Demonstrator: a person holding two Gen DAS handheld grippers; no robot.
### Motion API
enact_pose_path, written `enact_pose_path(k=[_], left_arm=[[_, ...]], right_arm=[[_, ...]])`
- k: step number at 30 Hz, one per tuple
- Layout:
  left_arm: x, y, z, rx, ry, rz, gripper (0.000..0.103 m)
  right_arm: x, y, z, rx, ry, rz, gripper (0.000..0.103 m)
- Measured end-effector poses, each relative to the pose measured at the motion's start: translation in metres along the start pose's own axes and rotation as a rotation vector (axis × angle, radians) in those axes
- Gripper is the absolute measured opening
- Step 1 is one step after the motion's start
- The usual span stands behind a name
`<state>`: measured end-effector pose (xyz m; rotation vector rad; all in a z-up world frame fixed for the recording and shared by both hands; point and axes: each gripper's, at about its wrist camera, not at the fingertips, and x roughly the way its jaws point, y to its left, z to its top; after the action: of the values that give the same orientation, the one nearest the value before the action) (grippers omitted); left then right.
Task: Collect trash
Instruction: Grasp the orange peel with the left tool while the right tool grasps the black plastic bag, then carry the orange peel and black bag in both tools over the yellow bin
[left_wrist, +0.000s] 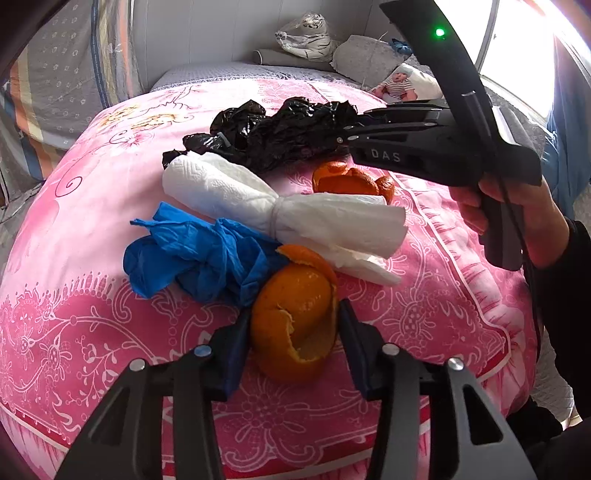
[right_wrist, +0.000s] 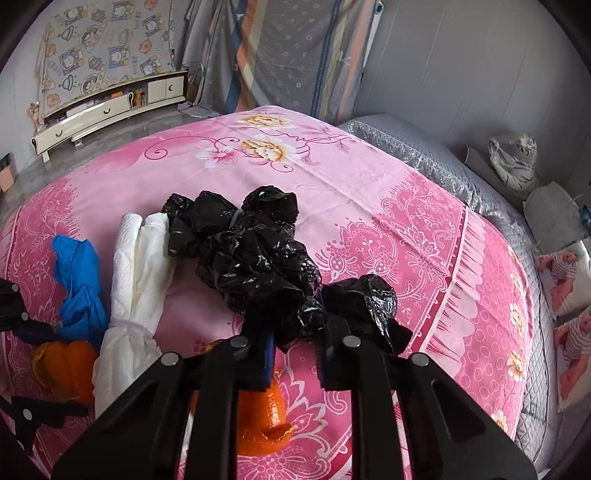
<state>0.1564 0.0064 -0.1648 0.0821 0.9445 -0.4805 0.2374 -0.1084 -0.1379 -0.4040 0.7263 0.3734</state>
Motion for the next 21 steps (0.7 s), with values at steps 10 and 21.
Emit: enact_pose_path(k=[10,21], left_arm=[[-0.008,-0.011,0.001,-0.010,-0.019,-0.056,0.037],[-0.045,-0.013,-0.002,-0.024,-0.130,-0.092,0.037]], right_arm=[[-0.018,-0.033,-0.008,0.111,-0.026,-0.061,0.006],[-0.061,-0.052,-0.017,0.174,-0.102,-0.110,0.006]])
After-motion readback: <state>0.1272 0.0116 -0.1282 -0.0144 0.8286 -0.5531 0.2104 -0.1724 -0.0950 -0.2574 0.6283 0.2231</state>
